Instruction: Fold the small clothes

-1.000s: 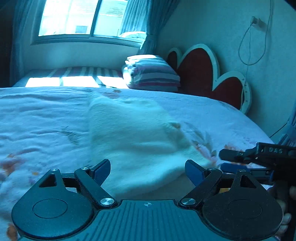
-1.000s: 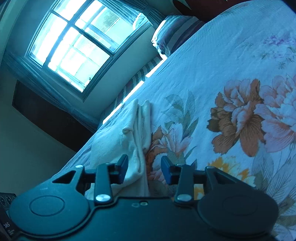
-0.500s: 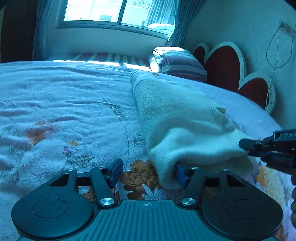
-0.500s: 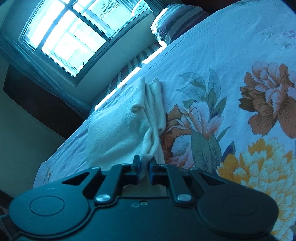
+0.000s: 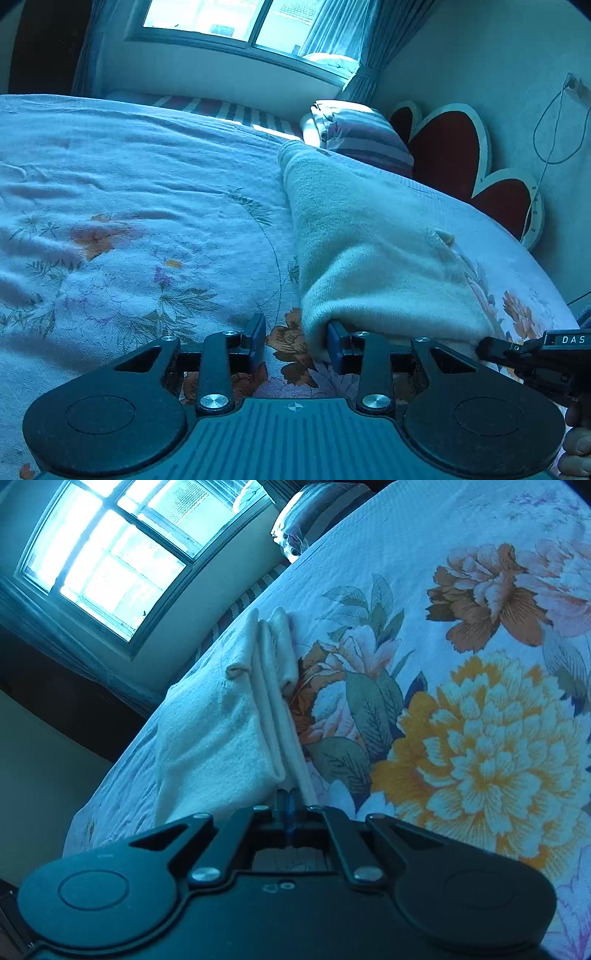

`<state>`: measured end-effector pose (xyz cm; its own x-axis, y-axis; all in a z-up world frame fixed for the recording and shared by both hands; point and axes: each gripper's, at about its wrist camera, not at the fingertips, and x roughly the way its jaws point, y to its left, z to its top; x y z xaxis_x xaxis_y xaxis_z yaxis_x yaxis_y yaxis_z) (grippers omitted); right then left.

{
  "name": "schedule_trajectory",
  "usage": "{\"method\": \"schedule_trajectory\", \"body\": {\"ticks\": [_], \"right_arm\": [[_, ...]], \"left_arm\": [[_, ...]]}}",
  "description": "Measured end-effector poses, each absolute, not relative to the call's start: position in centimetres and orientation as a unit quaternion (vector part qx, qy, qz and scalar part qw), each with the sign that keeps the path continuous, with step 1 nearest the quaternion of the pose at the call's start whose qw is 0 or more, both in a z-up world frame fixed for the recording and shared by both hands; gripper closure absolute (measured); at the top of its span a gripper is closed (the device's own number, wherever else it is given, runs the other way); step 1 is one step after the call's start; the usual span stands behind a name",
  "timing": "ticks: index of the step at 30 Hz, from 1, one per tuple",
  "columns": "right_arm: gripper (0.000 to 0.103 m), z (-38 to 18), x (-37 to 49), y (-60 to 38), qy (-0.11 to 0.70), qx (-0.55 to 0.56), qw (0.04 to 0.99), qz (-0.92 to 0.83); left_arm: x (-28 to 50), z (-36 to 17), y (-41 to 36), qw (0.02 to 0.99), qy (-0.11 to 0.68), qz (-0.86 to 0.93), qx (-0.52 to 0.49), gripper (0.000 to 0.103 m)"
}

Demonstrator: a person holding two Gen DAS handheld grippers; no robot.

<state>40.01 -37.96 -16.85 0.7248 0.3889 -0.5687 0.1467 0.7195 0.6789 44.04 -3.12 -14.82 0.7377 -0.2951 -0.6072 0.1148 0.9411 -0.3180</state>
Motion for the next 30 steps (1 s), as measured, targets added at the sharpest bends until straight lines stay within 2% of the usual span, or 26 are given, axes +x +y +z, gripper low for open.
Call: {"method": "schedule_trajectory", "body": {"ticks": [2,3,4,5,6,9,12,21,23,24,26,30], "right_arm": [[0.101,-16.1,39.9,-38.1,0.350,0.360,0.861,0.077],[0.095,-15.7,40.0,-38.3,0.341,0.364,0.862,0.088],[0.082,-15.2,40.1,-38.4,0.332,0.365,0.865,0.092],[0.074,-14.8,40.4,-38.5,0.324,0.364,0.868,0.092],[0.069,-14.6,40.7,-38.6,0.320,0.364,0.869,0.095],[0.073,-14.9,42.0,-38.4,0.334,0.375,0.858,0.108],[0.072,-15.4,42.3,-38.3,0.333,0.396,0.847,0.121],[0.061,-16.8,41.2,-39.0,0.322,0.449,0.822,0.137],[0.061,-17.2,42.4,-38.6,0.339,0.440,0.821,0.130],[0.065,-17.3,42.8,-38.5,0.340,0.439,0.821,0.130],[0.095,-17.5,43.6,-38.1,0.356,0.421,0.825,0.121],[0.096,-15.7,41.9,-37.7,0.330,0.386,0.852,0.126]], "left_arm": [[43.8,-14.6,-3.0,0.924,0.341,-0.116,-0.128,0.068],[43.6,-14.4,-3.0,0.926,0.338,-0.114,-0.125,0.068],[43.3,-14.3,-3.2,0.929,0.331,-0.114,-0.118,0.068],[43.2,-14.3,-3.4,0.931,0.330,-0.114,-0.111,0.068],[43.1,-14.4,-3.8,0.931,0.331,-0.111,-0.105,0.068],[43.1,-14.7,-4.4,0.931,0.333,-0.112,-0.097,0.068],[43.2,-14.8,-4.5,0.931,0.334,-0.109,-0.098,0.068],[42.6,-14.8,-4.1,0.934,0.331,-0.098,-0.096,0.062],[42.6,-14.8,-4.4,0.935,0.331,-0.094,-0.088,0.062],[42.7,-14.8,-4.5,0.935,0.332,-0.091,-0.082,0.061],[42.5,-14.7,-4.7,0.937,0.330,-0.086,-0.076,0.061],[42.1,-14.7,-4.6,0.938,0.326,-0.079,-0.083,0.061]]}}
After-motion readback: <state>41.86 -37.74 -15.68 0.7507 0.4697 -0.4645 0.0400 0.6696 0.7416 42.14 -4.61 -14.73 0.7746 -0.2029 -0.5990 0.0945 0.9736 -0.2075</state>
